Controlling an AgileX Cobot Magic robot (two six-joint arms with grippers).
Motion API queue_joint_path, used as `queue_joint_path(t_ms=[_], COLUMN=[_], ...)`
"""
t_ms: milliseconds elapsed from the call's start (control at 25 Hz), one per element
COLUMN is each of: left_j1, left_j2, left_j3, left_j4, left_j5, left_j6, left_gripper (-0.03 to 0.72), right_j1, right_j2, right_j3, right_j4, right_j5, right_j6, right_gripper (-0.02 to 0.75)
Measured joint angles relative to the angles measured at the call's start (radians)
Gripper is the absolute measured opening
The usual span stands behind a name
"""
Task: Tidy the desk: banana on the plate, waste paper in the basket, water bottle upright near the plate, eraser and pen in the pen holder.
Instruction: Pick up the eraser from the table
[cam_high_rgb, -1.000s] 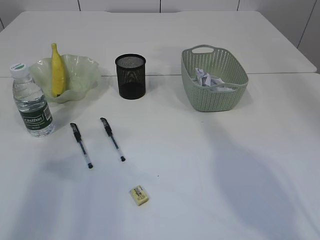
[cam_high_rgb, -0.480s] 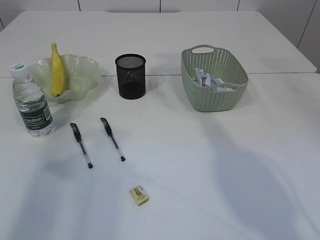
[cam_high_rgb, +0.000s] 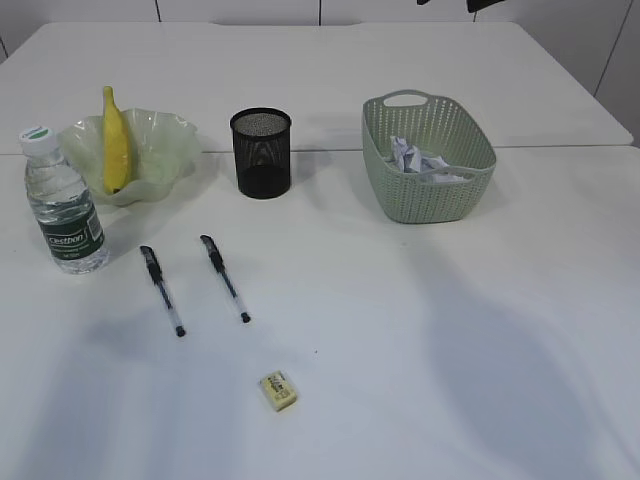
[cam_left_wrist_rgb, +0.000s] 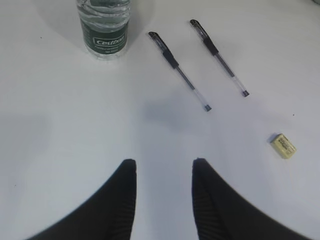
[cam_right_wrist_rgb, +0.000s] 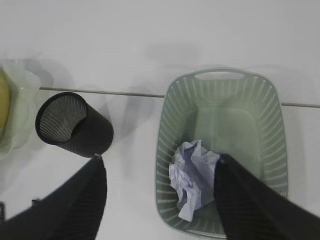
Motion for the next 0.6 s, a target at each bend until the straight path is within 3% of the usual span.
queue_joint_path(t_ms=[600], left_j1=[0.000], left_j2=[0.000], left_j3=[0.000], left_j4=[0.000], left_j5=[0.002], left_j6=[0.000], left_gripper=[0.265], right_j1=[0.000], right_j2=[-0.092], right_j3=[0.000], right_j4=[0.012], right_j5=[0.194], right_j6=[-0.024], right_gripper=[0.458])
